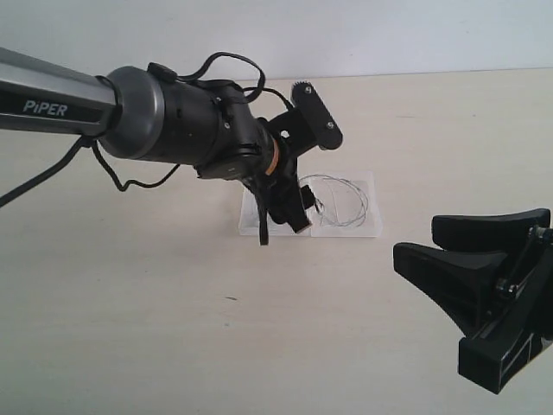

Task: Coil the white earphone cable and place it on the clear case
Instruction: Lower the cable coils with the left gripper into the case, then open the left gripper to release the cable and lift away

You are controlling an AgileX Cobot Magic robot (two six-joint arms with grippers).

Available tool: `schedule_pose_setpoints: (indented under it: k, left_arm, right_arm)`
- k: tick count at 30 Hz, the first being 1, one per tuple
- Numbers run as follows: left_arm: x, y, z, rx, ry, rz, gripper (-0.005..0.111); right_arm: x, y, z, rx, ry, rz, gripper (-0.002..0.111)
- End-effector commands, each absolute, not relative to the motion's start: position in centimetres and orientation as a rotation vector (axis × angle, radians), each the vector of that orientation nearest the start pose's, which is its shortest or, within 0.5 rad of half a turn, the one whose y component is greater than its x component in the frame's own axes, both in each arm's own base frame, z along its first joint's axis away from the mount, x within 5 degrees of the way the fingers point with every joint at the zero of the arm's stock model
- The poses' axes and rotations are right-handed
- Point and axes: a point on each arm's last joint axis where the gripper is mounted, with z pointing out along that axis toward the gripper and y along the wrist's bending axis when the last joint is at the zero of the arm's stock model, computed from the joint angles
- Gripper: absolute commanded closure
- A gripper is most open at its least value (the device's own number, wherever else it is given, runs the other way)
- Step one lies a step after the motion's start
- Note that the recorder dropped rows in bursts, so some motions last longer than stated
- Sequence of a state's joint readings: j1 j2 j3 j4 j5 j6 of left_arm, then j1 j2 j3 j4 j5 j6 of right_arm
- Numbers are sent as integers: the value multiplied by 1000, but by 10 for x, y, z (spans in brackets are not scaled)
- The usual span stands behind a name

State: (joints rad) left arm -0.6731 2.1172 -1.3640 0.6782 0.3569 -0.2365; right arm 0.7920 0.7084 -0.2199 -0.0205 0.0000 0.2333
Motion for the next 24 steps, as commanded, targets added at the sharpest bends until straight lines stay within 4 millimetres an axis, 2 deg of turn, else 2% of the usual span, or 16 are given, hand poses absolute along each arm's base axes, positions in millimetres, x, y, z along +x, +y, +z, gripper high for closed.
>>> schedule_pose_setpoints:
  k: [1, 6, 14, 21, 24]
  left_arm:
    - [343, -280, 141, 1274, 2148, 168, 31]
    - [334, -285, 144, 1328, 2132, 223, 31]
    - [332, -286, 184, 1172, 2093, 116, 31]
    - [328, -281, 183, 1119, 2187, 144, 31]
    - [324, -273, 196, 1089, 2227, 193, 31]
  right_arm:
    - [94, 95, 220, -584, 1969, 637, 58]
    - [93, 94, 218, -590, 1988, 629, 58]
    - [94, 95, 220, -584, 1967, 638, 58]
    - [94, 95, 220, -584, 1967, 638, 58]
    - [94, 95, 220, -584, 1967, 638, 58]
